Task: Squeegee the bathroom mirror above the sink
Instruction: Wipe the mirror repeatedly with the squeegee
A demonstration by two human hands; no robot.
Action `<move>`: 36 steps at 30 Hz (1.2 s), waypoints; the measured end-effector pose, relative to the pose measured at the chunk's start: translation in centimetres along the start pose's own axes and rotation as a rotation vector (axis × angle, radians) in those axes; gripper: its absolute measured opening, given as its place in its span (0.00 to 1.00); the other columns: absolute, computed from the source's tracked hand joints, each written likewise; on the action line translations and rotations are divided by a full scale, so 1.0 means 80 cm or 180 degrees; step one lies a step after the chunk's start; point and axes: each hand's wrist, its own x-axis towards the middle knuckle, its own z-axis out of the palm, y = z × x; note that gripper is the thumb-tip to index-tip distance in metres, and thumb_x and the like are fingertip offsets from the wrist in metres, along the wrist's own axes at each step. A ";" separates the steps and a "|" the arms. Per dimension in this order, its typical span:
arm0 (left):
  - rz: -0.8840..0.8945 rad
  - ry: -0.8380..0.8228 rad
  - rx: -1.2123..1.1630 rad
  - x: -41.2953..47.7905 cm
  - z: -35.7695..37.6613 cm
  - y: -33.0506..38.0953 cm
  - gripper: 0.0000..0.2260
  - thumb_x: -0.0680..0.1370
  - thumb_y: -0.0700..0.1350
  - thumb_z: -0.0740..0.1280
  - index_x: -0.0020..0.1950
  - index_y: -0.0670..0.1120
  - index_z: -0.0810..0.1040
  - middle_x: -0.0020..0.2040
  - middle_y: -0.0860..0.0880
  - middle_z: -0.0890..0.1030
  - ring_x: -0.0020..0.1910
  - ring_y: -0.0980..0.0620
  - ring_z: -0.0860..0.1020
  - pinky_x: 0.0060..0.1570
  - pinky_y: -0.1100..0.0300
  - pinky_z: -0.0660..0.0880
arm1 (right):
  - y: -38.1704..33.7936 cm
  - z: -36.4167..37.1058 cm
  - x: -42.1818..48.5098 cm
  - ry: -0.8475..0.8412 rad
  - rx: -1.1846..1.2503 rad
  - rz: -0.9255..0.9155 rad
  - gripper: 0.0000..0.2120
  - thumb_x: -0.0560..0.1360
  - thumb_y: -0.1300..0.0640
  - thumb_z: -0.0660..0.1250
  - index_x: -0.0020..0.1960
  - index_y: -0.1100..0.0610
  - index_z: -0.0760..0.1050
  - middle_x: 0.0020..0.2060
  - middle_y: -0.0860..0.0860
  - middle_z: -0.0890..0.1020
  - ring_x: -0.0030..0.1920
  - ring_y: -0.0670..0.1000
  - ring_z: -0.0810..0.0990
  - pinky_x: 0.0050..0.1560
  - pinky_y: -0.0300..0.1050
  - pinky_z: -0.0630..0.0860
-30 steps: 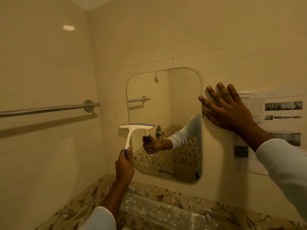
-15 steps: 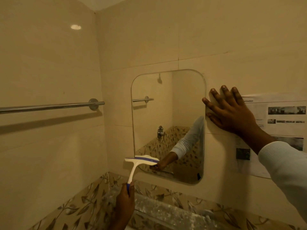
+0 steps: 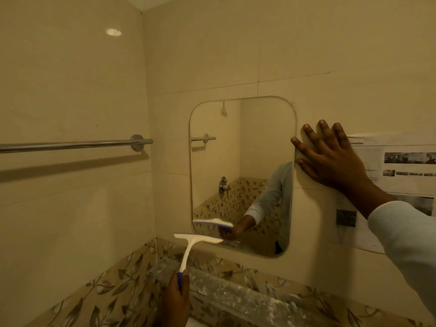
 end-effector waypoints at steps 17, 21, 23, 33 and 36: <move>0.1705 0.0440 -0.0794 0.075 -0.015 0.390 0.18 0.84 0.61 0.57 0.50 0.48 0.73 0.34 0.51 0.76 0.31 0.54 0.74 0.30 0.61 0.67 | 0.002 0.006 0.000 0.0063 -0.0080 0.0002 0.34 0.84 0.36 0.50 0.86 0.48 0.50 0.84 0.61 0.56 0.84 0.69 0.52 0.82 0.70 0.48; 0.1649 0.0359 -0.0703 0.079 0.007 0.412 0.19 0.83 0.63 0.57 0.48 0.49 0.74 0.33 0.53 0.76 0.27 0.58 0.74 0.27 0.64 0.65 | 0.002 0.005 0.000 0.0059 -0.0088 -0.0011 0.34 0.84 0.35 0.50 0.86 0.48 0.50 0.84 0.61 0.56 0.84 0.69 0.52 0.82 0.70 0.48; 0.1552 0.0215 -0.0623 0.076 0.022 0.404 0.19 0.83 0.64 0.57 0.48 0.50 0.74 0.33 0.52 0.76 0.27 0.61 0.75 0.24 0.68 0.66 | 0.002 0.005 0.000 0.0061 -0.0082 -0.0005 0.34 0.84 0.35 0.50 0.86 0.48 0.50 0.84 0.61 0.56 0.84 0.68 0.52 0.82 0.70 0.48; 0.1342 0.0082 -0.0332 0.028 0.056 0.309 0.17 0.84 0.62 0.57 0.49 0.50 0.74 0.35 0.52 0.79 0.31 0.55 0.78 0.30 0.62 0.70 | 0.004 0.013 0.000 0.0063 -0.0085 -0.0016 0.34 0.85 0.35 0.49 0.86 0.48 0.49 0.84 0.61 0.56 0.84 0.68 0.50 0.82 0.70 0.48; 0.1282 -0.0041 -0.0320 0.007 0.063 0.263 0.15 0.84 0.60 0.57 0.50 0.51 0.74 0.38 0.51 0.81 0.34 0.54 0.80 0.32 0.58 0.76 | 0.003 0.012 0.000 0.0069 -0.0087 -0.0020 0.34 0.85 0.35 0.49 0.86 0.48 0.48 0.84 0.61 0.56 0.84 0.69 0.50 0.82 0.70 0.48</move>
